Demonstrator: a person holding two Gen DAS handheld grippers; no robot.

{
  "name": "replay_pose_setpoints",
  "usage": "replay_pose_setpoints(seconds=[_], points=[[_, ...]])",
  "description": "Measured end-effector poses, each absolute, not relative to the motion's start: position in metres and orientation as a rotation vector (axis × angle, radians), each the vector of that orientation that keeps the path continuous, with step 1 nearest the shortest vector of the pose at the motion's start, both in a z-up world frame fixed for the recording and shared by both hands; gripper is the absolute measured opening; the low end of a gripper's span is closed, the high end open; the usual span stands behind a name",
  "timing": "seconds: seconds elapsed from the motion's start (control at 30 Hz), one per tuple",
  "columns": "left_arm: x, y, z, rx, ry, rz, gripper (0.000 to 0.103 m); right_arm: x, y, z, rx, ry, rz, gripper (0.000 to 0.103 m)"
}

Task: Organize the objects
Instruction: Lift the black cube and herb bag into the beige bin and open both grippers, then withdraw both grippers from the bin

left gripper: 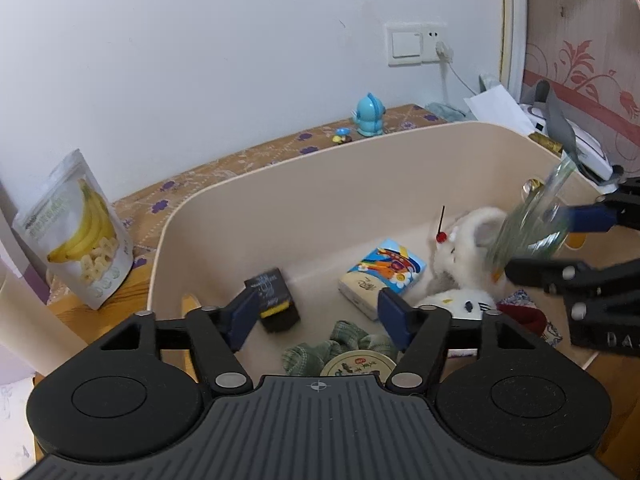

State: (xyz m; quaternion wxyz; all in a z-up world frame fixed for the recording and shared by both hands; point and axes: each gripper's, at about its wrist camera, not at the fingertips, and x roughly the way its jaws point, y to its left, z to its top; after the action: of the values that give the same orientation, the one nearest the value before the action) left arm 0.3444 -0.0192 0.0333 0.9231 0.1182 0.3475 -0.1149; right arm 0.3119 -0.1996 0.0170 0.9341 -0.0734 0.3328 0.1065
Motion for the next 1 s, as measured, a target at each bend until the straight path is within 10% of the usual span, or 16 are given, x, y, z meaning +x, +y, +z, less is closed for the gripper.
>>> replay_pose_setpoints(seconds=[0.07,1.0], points=[[0.342,-0.017,0.036,0.231,0.708,-0.24,0.07,0.31,-0.201,0.018,-0.147,0.679,0.215,0.064],[0.255,-0.004,0.082,0.183,0.613,-0.225,0.081,0.244,-0.207,0.065,-0.102,0.521,0.167,0.103]])
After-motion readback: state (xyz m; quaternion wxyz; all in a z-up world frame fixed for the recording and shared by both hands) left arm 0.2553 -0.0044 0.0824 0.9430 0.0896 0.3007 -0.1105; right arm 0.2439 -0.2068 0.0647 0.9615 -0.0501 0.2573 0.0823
